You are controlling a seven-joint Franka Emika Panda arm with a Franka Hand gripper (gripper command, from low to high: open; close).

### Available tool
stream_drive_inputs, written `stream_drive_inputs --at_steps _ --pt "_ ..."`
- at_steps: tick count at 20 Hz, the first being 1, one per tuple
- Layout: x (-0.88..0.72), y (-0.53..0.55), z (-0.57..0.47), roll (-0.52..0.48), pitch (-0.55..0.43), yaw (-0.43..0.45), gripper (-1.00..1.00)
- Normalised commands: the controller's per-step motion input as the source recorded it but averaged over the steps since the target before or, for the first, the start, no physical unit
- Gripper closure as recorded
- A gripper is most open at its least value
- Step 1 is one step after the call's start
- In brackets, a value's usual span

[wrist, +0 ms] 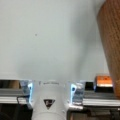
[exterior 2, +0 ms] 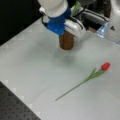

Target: Flower insertion into a vase

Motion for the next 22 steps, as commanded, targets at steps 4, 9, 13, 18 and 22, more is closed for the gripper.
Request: stream_drive_inputs --at_steps 4,9,13,18,22 --pt "0.22 0.45 0.0 0.021 -0.268 -0.208 -1.0" --pt "0.06 0.28 -0.12 0.079 -0.445 -0.153 -1.0" --pt "-0.07 0.32 -0.17 0.027 -0.301 -0.114 -1.0" --pt "0.01 0.31 -0.3 -0.051 -0.231 -0.07 -1.0" --pt "0.02 0.24 -0.33 -0.066 -0.116 0.028 -1.0"
